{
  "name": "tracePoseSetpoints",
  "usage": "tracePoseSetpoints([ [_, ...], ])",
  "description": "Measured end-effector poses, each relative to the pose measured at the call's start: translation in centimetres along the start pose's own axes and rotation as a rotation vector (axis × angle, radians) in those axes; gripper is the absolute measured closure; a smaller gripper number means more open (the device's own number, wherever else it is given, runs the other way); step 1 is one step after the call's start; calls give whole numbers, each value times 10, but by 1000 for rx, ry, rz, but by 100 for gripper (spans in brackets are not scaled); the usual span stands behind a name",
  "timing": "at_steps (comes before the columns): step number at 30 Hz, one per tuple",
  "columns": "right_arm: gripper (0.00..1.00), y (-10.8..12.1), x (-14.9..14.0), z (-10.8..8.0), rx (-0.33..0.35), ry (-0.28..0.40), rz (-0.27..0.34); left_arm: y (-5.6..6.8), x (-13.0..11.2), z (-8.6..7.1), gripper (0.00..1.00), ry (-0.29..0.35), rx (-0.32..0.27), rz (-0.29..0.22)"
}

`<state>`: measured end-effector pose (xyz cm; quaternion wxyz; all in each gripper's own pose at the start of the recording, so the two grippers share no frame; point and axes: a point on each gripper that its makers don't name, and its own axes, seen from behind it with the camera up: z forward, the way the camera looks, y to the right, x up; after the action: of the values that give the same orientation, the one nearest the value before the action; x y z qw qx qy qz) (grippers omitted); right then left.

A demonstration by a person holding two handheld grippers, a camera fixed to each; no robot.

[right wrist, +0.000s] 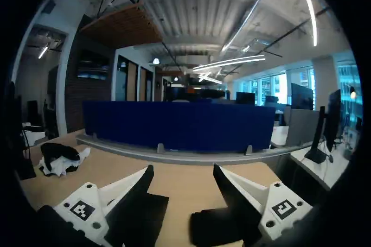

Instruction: Fold towel

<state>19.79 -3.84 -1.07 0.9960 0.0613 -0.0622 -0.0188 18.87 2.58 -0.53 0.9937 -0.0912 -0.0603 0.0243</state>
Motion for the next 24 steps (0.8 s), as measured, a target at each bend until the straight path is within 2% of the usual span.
tracePoseSetpoints([
  [8,0,-31,-23,-2,176,-146,-24,24,-20,-2,7,-111,-141,66],
  [14,0,-53,-41,-11,308,-271,-92,50,-36,-8,7,-199,-277,97],
  [18,0,-59,-51,-15,348,-320,-140,61,-47,-9,7,-244,-336,94],
  [24,0,-66,-60,-15,371,-339,-151,69,-58,-7,7,-264,-365,112],
])
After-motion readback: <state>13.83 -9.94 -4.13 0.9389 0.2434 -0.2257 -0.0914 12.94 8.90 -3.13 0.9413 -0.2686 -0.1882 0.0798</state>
